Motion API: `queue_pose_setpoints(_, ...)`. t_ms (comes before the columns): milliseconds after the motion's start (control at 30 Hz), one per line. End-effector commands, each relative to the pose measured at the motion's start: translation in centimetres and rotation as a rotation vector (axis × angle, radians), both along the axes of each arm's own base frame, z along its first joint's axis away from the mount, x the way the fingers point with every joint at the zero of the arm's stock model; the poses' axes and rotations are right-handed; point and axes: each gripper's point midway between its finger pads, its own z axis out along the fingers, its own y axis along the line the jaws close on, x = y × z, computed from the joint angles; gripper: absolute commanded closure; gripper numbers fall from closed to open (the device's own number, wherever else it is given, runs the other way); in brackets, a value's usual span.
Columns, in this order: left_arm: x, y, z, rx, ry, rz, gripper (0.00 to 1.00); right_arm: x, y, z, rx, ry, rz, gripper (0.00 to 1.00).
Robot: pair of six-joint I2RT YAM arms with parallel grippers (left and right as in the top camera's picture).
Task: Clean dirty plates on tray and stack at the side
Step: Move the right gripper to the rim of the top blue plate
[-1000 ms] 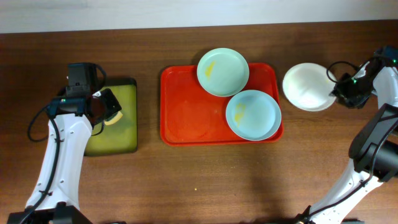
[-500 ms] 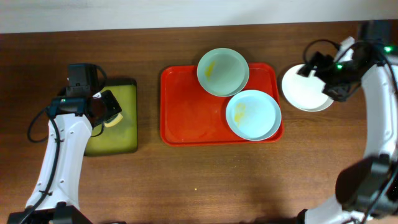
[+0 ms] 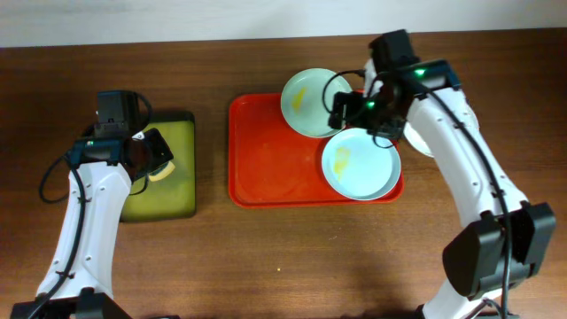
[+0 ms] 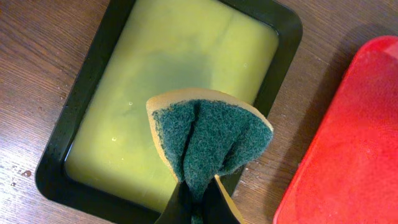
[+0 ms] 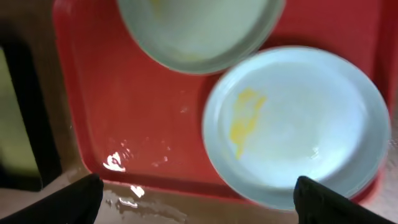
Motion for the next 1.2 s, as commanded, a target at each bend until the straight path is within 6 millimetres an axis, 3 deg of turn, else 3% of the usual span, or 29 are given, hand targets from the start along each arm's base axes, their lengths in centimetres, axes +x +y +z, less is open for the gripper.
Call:
queue_pose_setpoints(0, 0.0, -0.1, -0.1, -0.014, 0.002, 0.007, 1.00, 0.4, 1.7, -0.9, -0.016, -0.011, 0.026, 0.01)
queue_pose_setpoints(133, 0.0, -0.1, -0.1, -0.014, 0.002, 0.007, 1.00, 1.0, 2.0, -1.4, -0.023, -0.024, 0.030, 0.01)
queue_pose_setpoints(467, 0.0, -0.2, -0.1, -0.014, 0.001, 0.004, 1.00, 2.5, 2.4, -5.0, -0.033, 0.010, 0.030, 0.01)
queue_pose_setpoints(600, 0.0, -0.2, -0.1, -0.014, 0.001, 0.003, 1.00, 3.0, 2.6, -5.2, -0.029, -0.005, 0.030, 0.01)
queue_pose_setpoints(1000, 0.0, -0.2, -0.1, -0.014, 0.001, 0.003, 1.00, 5.4, -0.7, -5.1, -0.174, -0.086, -0.146, 0.01)
queue_pose_setpoints(1167, 0.0, -0.2, -0.1, -0.014, 0.001, 0.002, 1.00, 6.9, -1.4, -6.7, -0.217, -0.108, -0.197, 0.01)
